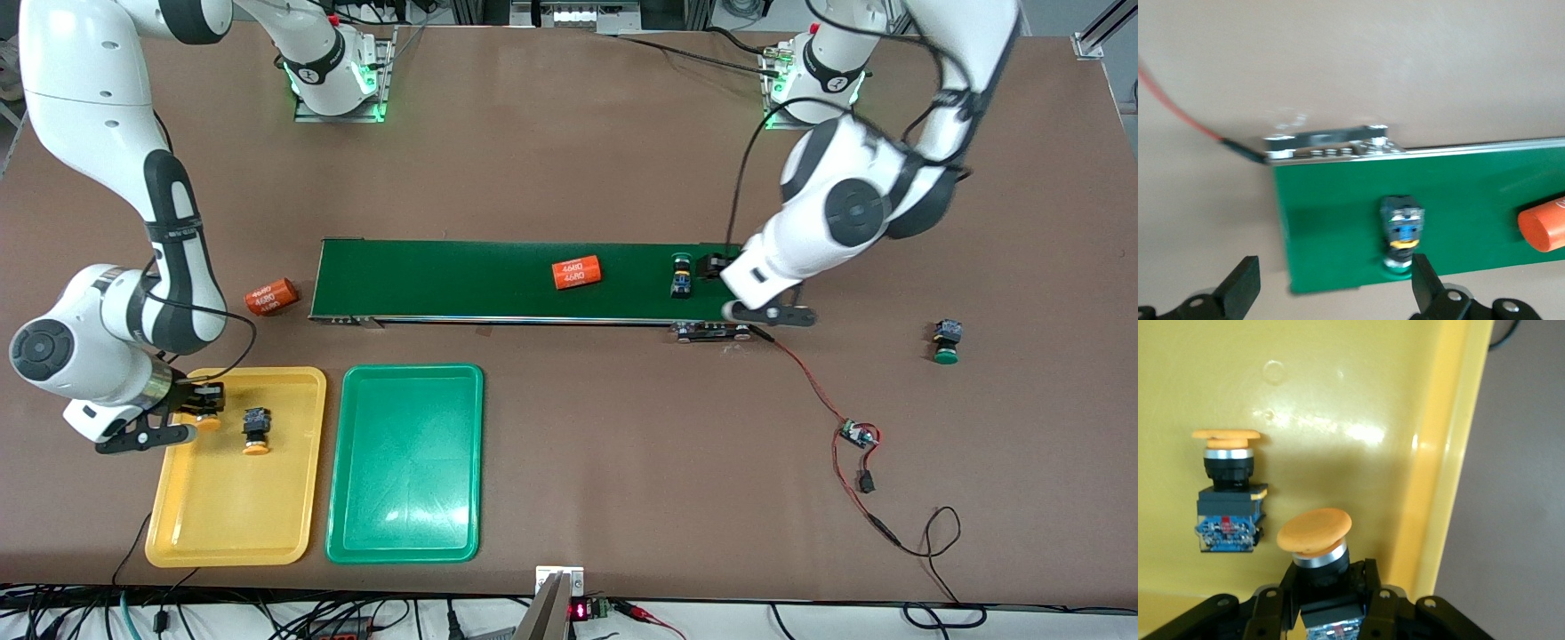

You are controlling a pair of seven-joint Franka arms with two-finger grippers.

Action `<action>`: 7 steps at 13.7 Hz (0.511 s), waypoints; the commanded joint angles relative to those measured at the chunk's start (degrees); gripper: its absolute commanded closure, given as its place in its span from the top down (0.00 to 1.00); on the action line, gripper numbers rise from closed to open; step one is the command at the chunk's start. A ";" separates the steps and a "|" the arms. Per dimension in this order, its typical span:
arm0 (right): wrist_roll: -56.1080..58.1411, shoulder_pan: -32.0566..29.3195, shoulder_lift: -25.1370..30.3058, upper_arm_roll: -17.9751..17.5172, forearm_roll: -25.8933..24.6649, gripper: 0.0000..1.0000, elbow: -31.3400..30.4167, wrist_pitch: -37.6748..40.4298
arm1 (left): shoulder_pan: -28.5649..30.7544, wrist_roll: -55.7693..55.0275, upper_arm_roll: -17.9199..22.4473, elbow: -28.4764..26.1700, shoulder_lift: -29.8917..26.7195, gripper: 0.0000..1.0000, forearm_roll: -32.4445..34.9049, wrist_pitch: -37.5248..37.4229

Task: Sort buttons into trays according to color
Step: 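Drop the yellow button in the yellow tray while the left gripper places the green button, then grasp the last green button with the left gripper while the right gripper reaches the cylinder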

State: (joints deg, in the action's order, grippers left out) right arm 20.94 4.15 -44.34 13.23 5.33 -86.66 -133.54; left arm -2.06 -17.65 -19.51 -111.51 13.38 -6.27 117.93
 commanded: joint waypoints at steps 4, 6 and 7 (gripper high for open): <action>2.18 -0.63 -1.37 -1.01 2.23 1.00 3.61 1.00 | 0.39 17.92 15.43 -3.09 -3.54 1.00 -0.24 -1.04; 2.18 -0.72 -0.41 -1.01 2.41 1.00 3.52 3.80 | 0.57 28.59 21.16 -3.27 -3.01 1.00 3.95 0.10; 2.18 -0.63 0.12 -1.01 2.41 1.00 3.52 4.34 | 1.09 30.11 21.96 -3.27 -2.84 1.00 8.51 0.89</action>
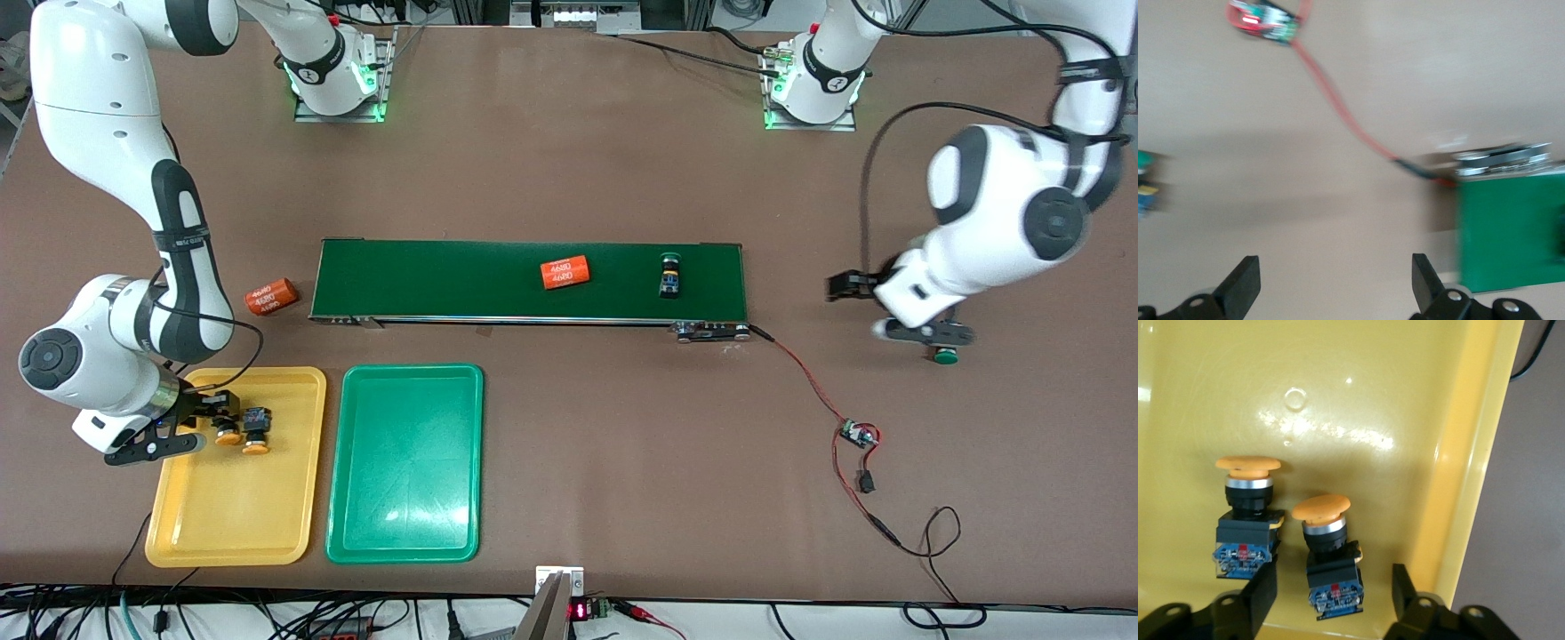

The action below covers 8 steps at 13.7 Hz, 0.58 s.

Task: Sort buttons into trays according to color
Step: 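Grasp the last green button with the left gripper while the right gripper reaches the cylinder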

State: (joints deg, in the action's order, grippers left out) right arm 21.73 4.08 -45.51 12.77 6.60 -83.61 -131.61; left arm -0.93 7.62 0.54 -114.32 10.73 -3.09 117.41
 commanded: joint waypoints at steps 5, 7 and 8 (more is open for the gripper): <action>0.95 0.58 10.33 -0.64 6.04 1.00 0.38 13.37 | 4.16 5.12 4.47 0.05 7.00 1.00 18.11 8.52; 0.78 0.76 13.06 -0.64 7.37 1.00 0.47 17.25 | 5.84 7.21 4.73 -0.03 10.61 1.00 18.20 13.96; -1.75 1.63 14.64 -0.64 7.46 1.00 0.47 18.48 | 6.20 9.67 5.52 -0.03 11.84 1.00 18.12 14.86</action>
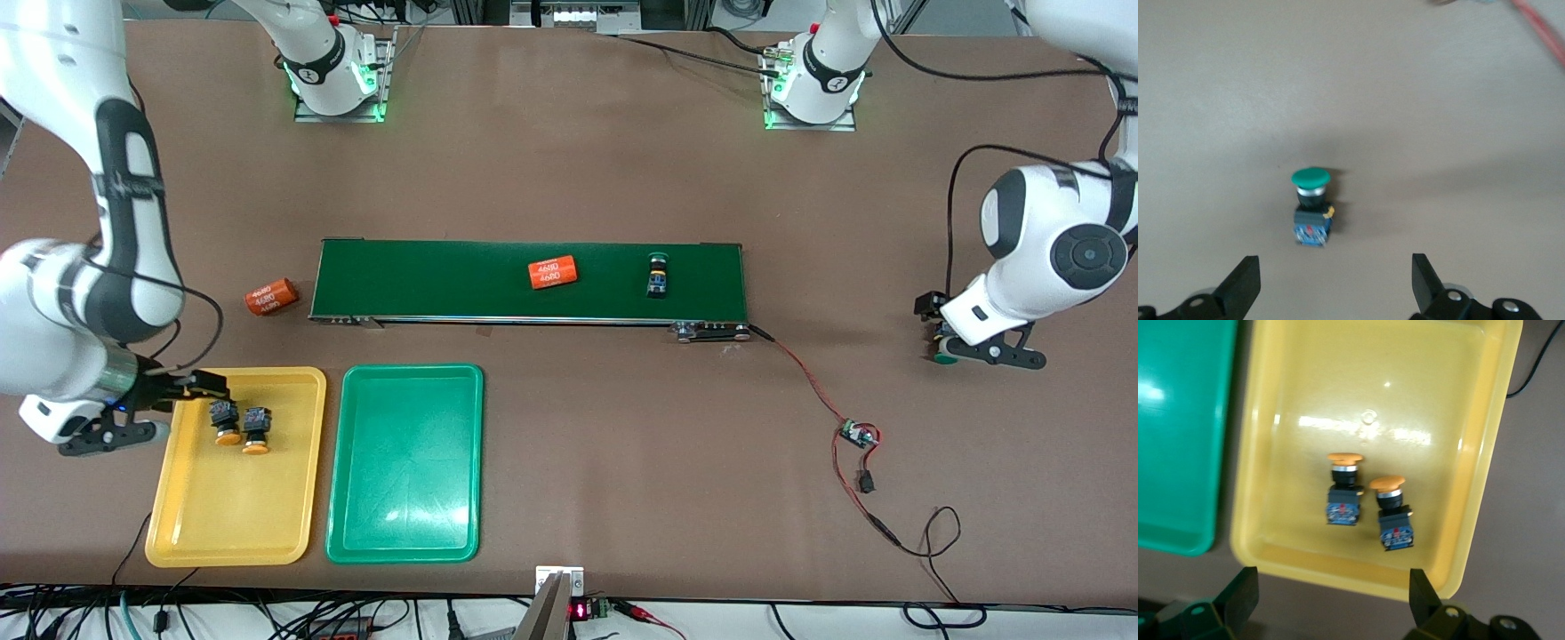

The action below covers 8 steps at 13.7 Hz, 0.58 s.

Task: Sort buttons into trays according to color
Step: 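Grasp the last green button with the left gripper while the right gripper reaches the cylinder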

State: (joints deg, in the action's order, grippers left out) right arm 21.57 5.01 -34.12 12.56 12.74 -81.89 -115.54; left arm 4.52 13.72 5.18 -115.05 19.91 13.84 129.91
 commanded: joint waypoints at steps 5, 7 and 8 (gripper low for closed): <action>-11.19 5.54 8.62 -0.26 0.19 1.00 -0.99 9.09 | 3.92 7.90 1.06 0.79 8.91 1.00 0.49 7.28; -12.78 6.06 10.82 -0.17 -0.08 1.00 -0.99 13.48 | 4.01 7.90 1.32 0.70 10.22 1.00 0.49 10.08; -13.74 6.50 11.79 -0.08 -0.34 1.00 -0.99 15.76 | 4.01 7.99 2.02 0.70 11.63 1.00 0.49 12.36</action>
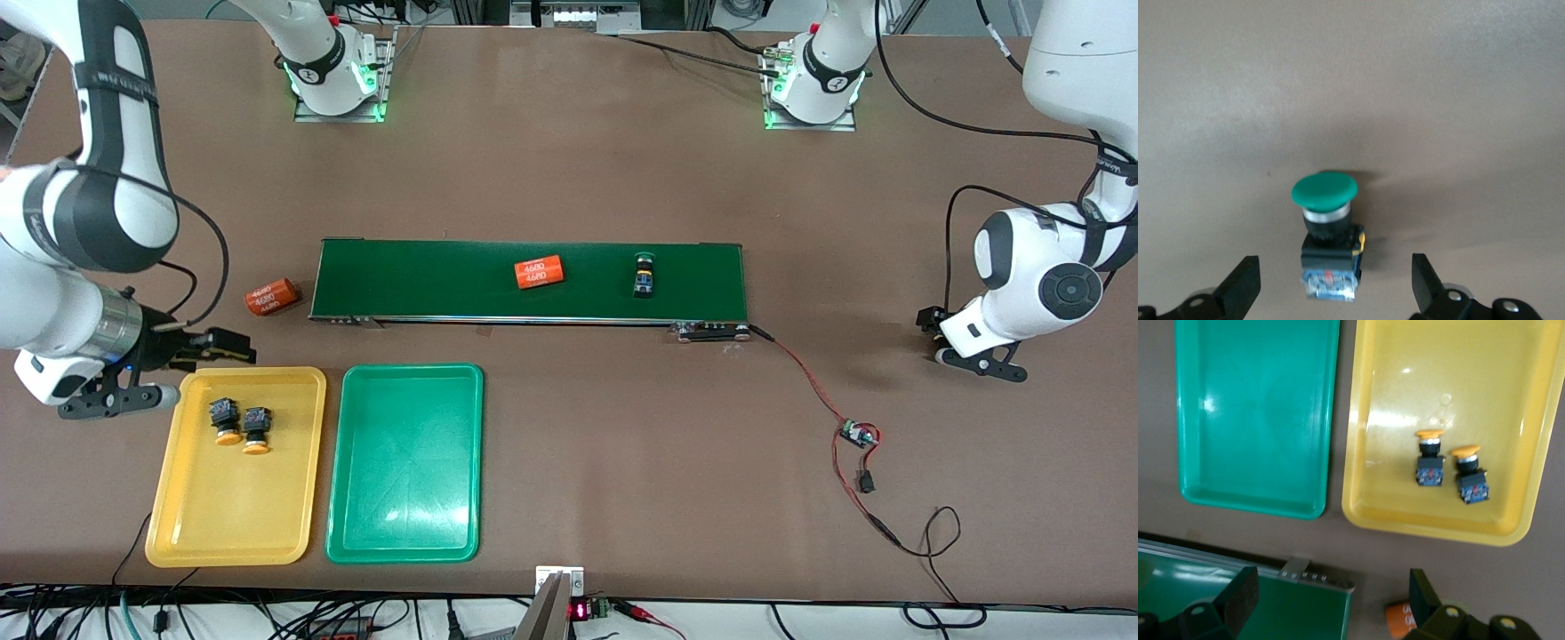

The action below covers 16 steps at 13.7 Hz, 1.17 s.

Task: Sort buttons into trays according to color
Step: 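Grasp the last green button with the left gripper while the right gripper reaches the cylinder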

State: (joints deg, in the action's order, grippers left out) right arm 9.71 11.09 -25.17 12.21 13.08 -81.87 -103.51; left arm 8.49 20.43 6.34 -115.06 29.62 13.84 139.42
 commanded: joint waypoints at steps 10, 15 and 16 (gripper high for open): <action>-26.59 -1.83 11.18 -13.25 -17.39 1.00 -2.50 12.99 | -0.67 1.90 0.43 1.32 0.45 0.15 0.13 -1.41; -26.94 -4.49 12.25 -15.11 -17.12 1.00 -2.41 13.69 | -1.46 -1.17 -9.40 12.99 -1.85 0.15 -6.78 -26.44; -26.41 -4.67 12.16 -15.11 -16.95 1.00 -2.59 13.60 | -1.72 -1.53 -11.59 15.02 -2.11 0.15 -9.34 -29.61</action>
State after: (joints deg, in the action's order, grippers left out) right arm -17.01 7.50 -14.28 -1.44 -3.78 -82.68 -90.14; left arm 7.16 19.90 -2.44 -104.25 27.82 8.36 116.09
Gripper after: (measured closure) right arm 0.000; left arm 0.590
